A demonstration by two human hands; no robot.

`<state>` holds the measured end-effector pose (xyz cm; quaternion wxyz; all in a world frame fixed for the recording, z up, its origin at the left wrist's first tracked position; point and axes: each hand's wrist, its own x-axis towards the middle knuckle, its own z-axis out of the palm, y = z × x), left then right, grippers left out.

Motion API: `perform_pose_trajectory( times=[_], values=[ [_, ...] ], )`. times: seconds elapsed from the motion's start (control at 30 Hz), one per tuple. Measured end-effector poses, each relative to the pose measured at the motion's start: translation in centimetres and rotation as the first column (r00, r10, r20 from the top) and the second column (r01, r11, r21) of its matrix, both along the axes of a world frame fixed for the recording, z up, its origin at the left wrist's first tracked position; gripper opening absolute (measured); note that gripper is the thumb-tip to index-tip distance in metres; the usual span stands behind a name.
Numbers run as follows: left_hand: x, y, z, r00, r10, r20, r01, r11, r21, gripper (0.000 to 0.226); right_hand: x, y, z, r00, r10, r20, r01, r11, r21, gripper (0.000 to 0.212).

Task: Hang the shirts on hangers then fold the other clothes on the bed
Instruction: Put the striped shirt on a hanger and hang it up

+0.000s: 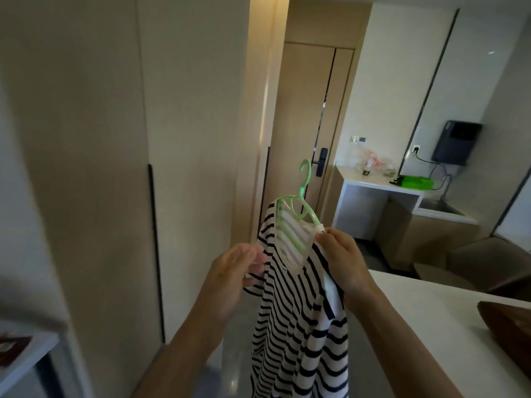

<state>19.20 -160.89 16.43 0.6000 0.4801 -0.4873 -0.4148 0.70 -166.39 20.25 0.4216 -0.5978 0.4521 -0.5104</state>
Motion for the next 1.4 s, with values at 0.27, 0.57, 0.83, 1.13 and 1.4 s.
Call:
perform_pose_trajectory(
  times=[0.27,0.57,0.83,1.13,1.4],
  values=[
    [-0.5,-19.2,0.3,0.995,-0.088,-0.042,0.089,0.995,0.036,0.031,-0.3,-19.4,1.0,0.999,-0.026,-0.038,0.024,0.998,-0.051,0.045],
    [-3.9,-40.7,-1.9,0.994,0.049,-0.095,-0.043,0.997,0.063,0.031,-0.5,-43.1,-0.9,0.981,0.171,-0.088,-0.176,0.983,-0.049,0.030],
    [-3.0,-58.3,0.4,0.964,0.253,-0.078,-0.245,0.964,0.103,0.043,2.7,-63.8,2.7,0.876,0.469,-0.112,-0.468,0.883,0.042,0.021],
    [5.3,-72.7,1.5,0.835,0.543,-0.091,-0.538,0.840,0.078,0.032,12.6,-80.8,5.8,0.750,0.657,-0.076,-0.657,0.753,0.035,0.028],
    [16.8,-83.7,3.3,0.667,0.740,-0.084,-0.742,0.670,0.014,0.029,27.6,-92.9,7.1,0.667,0.737,-0.105,-0.741,0.671,0.003,0.047]
  ],
)
